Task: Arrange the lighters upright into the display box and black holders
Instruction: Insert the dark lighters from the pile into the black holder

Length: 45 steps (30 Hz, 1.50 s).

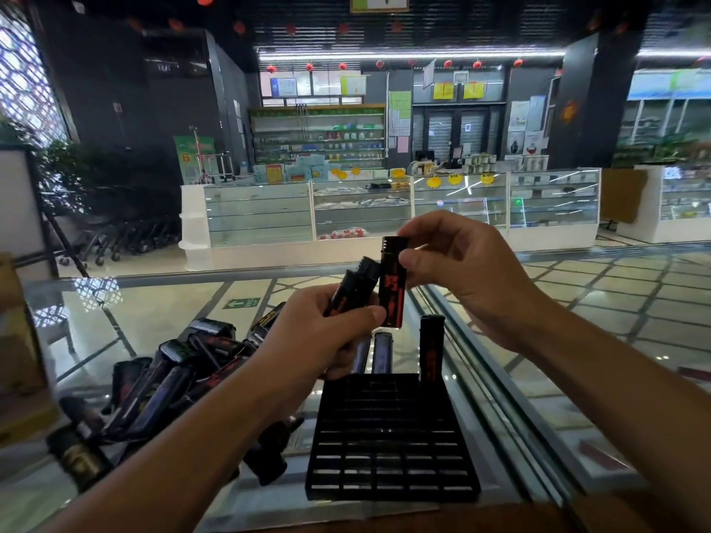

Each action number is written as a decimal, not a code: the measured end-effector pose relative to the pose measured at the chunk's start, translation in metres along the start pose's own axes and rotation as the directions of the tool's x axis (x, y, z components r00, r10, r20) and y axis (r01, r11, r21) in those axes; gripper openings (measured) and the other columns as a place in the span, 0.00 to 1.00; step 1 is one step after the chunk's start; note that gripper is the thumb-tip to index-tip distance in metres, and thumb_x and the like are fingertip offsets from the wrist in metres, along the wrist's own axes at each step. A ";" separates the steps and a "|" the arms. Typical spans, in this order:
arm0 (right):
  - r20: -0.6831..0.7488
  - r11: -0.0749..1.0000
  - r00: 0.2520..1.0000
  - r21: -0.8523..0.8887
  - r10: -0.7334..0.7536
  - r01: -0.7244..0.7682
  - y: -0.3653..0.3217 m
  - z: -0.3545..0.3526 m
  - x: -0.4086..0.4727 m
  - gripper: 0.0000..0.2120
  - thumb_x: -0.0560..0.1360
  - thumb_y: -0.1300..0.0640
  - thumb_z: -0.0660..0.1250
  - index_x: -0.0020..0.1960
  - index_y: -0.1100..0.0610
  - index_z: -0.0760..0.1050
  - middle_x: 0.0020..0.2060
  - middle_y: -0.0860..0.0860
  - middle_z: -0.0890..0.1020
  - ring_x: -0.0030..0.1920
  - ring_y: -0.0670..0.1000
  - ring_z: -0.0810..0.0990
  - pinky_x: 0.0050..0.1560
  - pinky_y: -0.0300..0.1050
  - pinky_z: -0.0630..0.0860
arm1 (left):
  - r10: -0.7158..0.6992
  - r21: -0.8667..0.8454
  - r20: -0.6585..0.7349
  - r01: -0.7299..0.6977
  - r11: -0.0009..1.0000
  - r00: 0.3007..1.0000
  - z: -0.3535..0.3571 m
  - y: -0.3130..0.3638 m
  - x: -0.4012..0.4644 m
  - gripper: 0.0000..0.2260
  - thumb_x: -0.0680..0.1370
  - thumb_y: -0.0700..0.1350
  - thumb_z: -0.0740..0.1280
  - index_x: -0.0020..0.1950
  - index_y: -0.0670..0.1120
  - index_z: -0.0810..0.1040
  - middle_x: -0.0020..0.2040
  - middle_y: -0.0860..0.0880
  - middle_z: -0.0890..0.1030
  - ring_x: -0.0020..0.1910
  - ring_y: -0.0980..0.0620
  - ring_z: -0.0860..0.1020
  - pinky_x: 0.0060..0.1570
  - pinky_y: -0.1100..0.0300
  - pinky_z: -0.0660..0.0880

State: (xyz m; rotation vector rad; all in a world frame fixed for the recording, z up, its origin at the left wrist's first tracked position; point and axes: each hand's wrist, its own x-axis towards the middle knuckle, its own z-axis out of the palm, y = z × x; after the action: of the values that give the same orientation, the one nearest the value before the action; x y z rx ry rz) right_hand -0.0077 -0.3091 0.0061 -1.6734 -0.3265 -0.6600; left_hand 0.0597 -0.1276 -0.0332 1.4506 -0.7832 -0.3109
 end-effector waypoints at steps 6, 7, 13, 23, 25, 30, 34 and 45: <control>-0.041 0.996 0.999 -0.088 -0.001 -0.003 -0.004 0.001 -0.005 0.08 0.74 0.71 0.69 0.51 0.62 0.76 0.42 0.53 0.84 0.43 0.52 0.84 0.47 0.46 0.82 | -0.014 0.026 -0.032 0.014 1.000 0.999 0.005 0.001 -0.001 0.07 0.79 0.41 0.69 0.45 0.40 0.74 0.27 0.49 0.69 0.22 0.54 0.62 0.21 0.64 0.62; -0.057 0.994 0.998 -0.107 0.000 -0.006 -0.007 0.000 -0.006 0.08 0.75 0.71 0.69 0.51 0.62 0.76 0.43 0.54 0.84 0.43 0.53 0.84 0.47 0.46 0.81 | -0.021 0.019 -0.035 0.022 1.000 0.999 0.005 0.001 -0.002 0.06 0.79 0.41 0.68 0.47 0.39 0.74 0.27 0.49 0.69 0.22 0.54 0.62 0.21 0.64 0.62; -0.044 0.968 0.998 -0.251 -0.037 0.025 -0.029 -0.008 -0.022 0.10 0.74 0.69 0.70 0.51 0.57 0.76 0.47 0.58 0.83 0.47 0.61 0.83 0.52 0.52 0.82 | -0.003 -0.005 -0.098 0.003 1.000 0.995 -0.006 -0.004 -0.002 0.05 0.79 0.40 0.68 0.49 0.39 0.77 0.28 0.50 0.71 0.23 0.54 0.65 0.23 0.63 0.63; -0.007 0.840 0.990 -0.531 -0.138 0.113 -0.008 -0.021 -0.064 0.09 0.72 0.62 0.75 0.46 0.52 0.78 0.42 0.46 0.83 0.45 0.46 0.82 0.52 0.39 0.76 | 0.125 0.184 -0.185 -0.091 0.979 0.975 -0.005 -0.009 0.003 0.05 0.77 0.42 0.72 0.48 0.40 0.81 0.28 0.49 0.71 0.25 0.51 0.67 0.27 0.59 0.67; 0.025 0.773 0.989 -0.620 -0.146 0.129 -0.006 -0.020 -0.066 0.09 0.72 0.58 0.75 0.46 0.47 0.78 0.42 0.43 0.82 0.46 0.43 0.79 0.50 0.34 0.73 | 0.142 0.229 -0.190 -0.097 0.969 0.971 -0.004 -0.010 0.003 0.05 0.77 0.43 0.72 0.48 0.41 0.82 0.27 0.50 0.72 0.25 0.51 0.67 0.28 0.58 0.67; 0.084 0.708 0.988 -0.690 -0.126 0.149 0.000 -0.021 -0.069 0.10 0.72 0.53 0.74 0.46 0.41 0.76 0.43 0.46 0.79 0.47 0.44 0.76 0.49 0.36 0.68 | 0.157 0.259 -0.170 -0.110 0.960 0.973 -0.001 -0.012 0.002 0.04 0.77 0.44 0.72 0.46 0.43 0.82 0.28 0.49 0.72 0.26 0.52 0.68 0.28 0.57 0.68; 0.100 0.686 0.986 -0.708 -0.136 0.167 0.003 -0.023 -0.068 0.09 0.72 0.52 0.74 0.46 0.41 0.76 0.41 0.45 0.76 0.45 0.43 0.74 0.45 0.33 0.67 | 0.164 0.271 -0.185 -0.110 0.956 0.969 -0.001 -0.010 0.000 0.05 0.77 0.44 0.72 0.47 0.43 0.83 0.30 0.47 0.73 0.27 0.51 0.69 0.29 0.56 0.69; 0.116 0.644 0.987 -0.748 -0.110 0.160 0.005 -0.026 -0.066 0.08 0.73 0.54 0.74 0.48 0.44 0.77 0.40 0.33 0.76 0.45 0.36 0.71 0.41 0.26 0.62 | 0.167 0.324 -0.158 -0.109 0.940 0.973 0.002 -0.009 -0.003 0.07 0.77 0.46 0.72 0.47 0.42 0.82 0.29 0.47 0.73 0.27 0.52 0.68 0.29 0.59 0.68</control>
State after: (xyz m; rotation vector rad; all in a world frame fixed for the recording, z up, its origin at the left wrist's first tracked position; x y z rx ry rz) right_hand -0.0640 -0.3254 -0.0345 -2.5044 -0.2252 -0.9413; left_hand 0.0583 -0.1284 -0.0424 1.6842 -0.8036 0.0609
